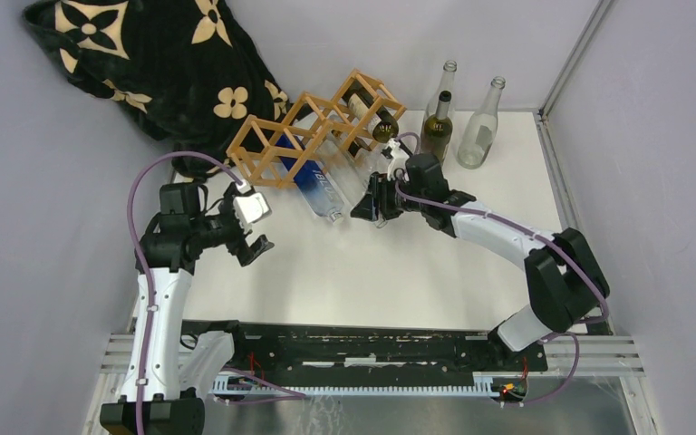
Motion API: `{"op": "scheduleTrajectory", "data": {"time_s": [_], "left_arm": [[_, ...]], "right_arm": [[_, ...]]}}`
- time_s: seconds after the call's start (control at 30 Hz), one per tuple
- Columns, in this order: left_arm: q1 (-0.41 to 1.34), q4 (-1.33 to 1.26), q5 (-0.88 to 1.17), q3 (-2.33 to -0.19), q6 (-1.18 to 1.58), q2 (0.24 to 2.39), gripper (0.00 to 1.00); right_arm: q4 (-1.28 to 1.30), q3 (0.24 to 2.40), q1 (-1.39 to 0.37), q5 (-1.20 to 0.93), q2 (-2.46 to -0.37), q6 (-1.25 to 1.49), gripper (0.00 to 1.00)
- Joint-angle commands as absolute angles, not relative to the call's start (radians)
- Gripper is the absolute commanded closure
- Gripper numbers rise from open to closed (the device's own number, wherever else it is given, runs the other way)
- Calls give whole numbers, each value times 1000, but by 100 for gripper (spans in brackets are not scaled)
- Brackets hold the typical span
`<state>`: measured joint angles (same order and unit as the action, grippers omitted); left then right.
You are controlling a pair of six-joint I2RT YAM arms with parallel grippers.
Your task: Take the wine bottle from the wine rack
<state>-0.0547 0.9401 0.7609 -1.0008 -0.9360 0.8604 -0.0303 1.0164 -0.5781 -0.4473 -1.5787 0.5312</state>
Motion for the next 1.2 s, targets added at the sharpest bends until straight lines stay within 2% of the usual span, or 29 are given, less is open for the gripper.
{"op": "scheduleTrajectory", "data": {"time_s": [0.0,0.23,0.47,0.77,1.0,1.17], "left_arm": [[-58,984,766,-994,-1115,835,0],[-57,988,809,-982,-1339,830,0],[-50,891,834,-915,-1672,792,0],[-14,891,866,-879,-2063,757,0],[59,1027,791,-876,-2240,757,0],[63,1055,743,-837,-2264,737,0]], "right_arm": [[-211,971,-579,-534,-1440,574,100],[-181,844,-597,-555,-1296,568,100],[-120,814,-697,-568,-1219,545,100],[-33,886,-837,-562,-1266,514,100],[-20,983,-951,-527,-1331,508,100],[-21,1034,-1018,-499,-1369,507,100]]}}
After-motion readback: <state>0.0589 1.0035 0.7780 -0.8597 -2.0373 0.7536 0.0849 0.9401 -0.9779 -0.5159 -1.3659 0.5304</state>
